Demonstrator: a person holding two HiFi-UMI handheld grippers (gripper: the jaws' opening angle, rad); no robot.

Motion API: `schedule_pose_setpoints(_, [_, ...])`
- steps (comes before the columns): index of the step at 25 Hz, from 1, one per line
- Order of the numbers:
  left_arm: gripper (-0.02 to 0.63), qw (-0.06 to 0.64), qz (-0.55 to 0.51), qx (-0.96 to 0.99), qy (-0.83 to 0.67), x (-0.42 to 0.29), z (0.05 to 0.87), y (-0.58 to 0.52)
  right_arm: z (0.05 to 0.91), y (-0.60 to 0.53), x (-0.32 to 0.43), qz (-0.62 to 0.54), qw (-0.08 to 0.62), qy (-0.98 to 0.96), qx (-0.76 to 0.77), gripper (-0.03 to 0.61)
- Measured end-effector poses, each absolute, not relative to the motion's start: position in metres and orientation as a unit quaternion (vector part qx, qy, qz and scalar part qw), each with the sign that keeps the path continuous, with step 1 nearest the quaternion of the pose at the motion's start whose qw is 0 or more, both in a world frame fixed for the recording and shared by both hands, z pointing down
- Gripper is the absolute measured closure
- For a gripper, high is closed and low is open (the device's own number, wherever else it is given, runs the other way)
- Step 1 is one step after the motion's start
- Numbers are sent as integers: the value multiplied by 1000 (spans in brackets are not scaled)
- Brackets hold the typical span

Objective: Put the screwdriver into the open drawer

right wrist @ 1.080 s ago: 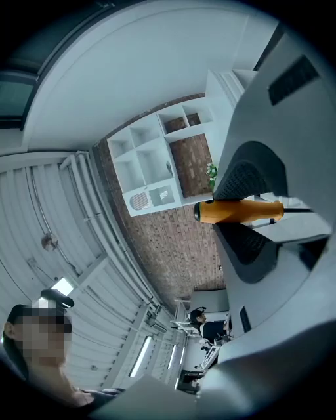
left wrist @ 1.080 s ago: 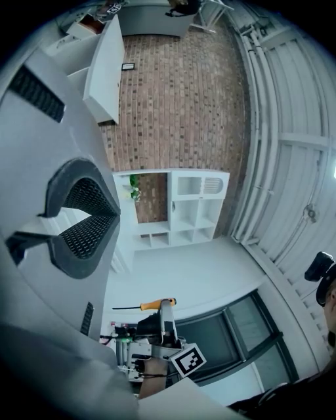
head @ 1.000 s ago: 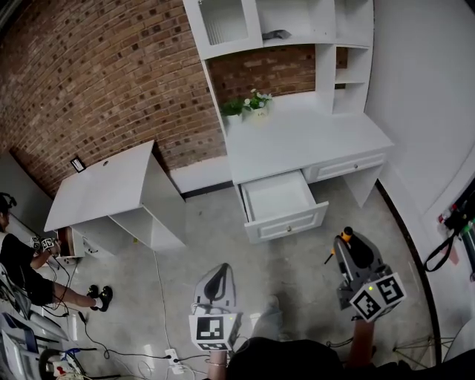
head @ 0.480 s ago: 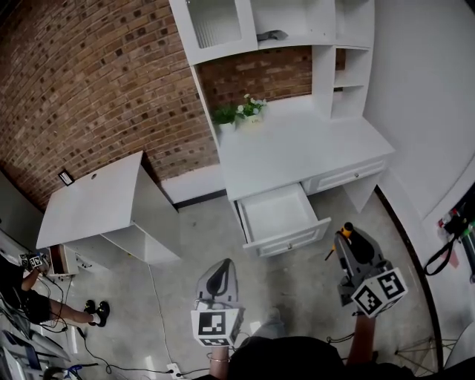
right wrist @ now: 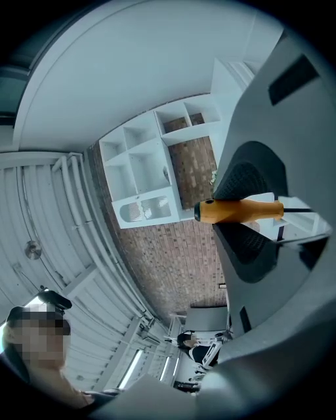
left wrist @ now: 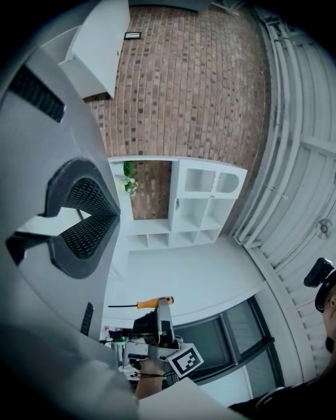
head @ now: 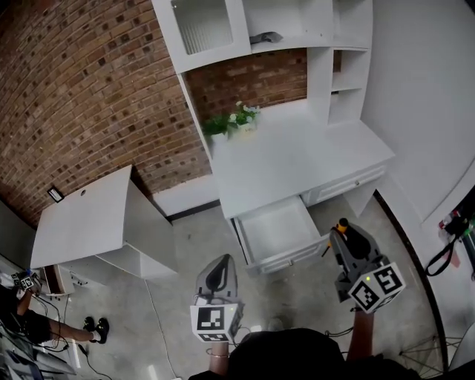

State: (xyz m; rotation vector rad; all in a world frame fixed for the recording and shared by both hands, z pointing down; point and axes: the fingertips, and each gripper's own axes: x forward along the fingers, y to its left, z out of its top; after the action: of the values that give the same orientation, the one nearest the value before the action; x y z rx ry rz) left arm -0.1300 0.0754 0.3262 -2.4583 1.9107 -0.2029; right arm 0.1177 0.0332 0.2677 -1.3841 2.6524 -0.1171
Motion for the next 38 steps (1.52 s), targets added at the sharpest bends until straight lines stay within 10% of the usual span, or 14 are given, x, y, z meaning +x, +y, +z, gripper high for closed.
schedule_pose_setpoints(38, [605,-140,-104,-729,662,-104,420,-123,341,-225,71,-115,-48,947,-296,463])
